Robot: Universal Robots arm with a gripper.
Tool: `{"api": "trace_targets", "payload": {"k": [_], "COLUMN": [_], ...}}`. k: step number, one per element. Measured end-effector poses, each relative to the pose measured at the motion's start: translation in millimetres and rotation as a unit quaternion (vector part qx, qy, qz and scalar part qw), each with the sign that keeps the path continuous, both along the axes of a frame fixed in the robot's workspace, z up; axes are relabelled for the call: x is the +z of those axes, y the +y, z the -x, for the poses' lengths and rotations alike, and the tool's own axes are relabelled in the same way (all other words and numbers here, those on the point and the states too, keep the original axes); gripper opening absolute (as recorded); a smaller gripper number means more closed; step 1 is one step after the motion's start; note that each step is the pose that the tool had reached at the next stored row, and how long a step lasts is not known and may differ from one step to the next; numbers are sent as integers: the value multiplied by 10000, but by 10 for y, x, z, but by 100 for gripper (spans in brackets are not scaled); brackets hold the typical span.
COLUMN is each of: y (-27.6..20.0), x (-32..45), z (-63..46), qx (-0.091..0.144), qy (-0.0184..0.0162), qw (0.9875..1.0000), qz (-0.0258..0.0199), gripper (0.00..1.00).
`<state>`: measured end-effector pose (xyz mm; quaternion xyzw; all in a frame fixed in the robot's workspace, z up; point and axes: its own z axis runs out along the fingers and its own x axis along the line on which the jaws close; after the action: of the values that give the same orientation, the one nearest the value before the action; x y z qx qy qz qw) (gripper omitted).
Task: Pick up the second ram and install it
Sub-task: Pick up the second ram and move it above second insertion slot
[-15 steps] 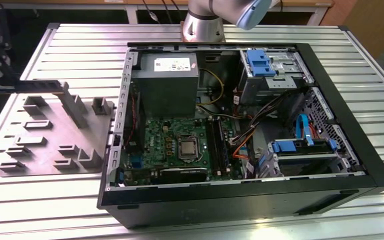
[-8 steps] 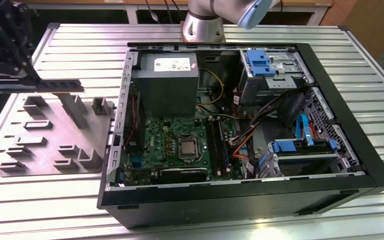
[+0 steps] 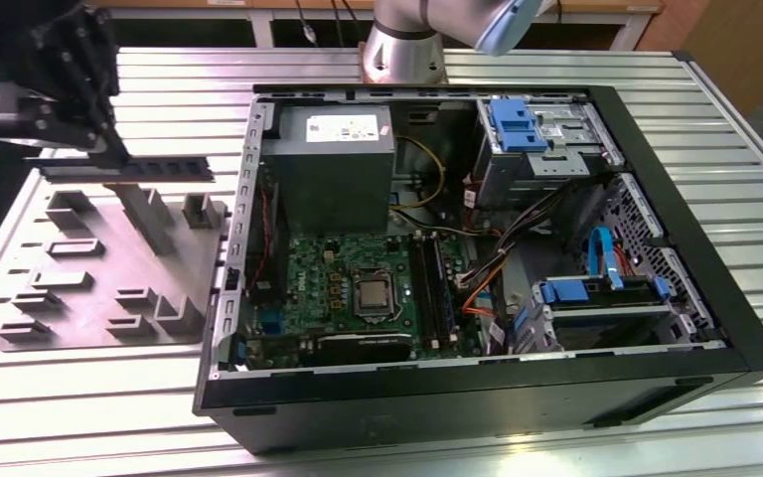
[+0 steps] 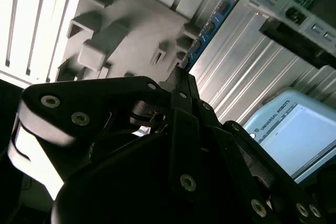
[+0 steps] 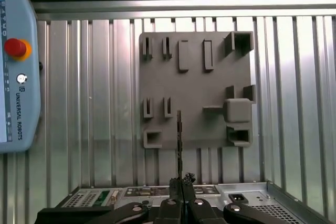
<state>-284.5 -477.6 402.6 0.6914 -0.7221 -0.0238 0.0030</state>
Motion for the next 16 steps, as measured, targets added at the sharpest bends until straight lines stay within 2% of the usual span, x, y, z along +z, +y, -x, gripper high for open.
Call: {"api": "trace_targets", "payload": {"k": [16], "y": [0], "x": [-1], "z": [-681], "qx": [0], "qy": [0], "qw": [10000], "qz": [0], "gripper": [11]}}
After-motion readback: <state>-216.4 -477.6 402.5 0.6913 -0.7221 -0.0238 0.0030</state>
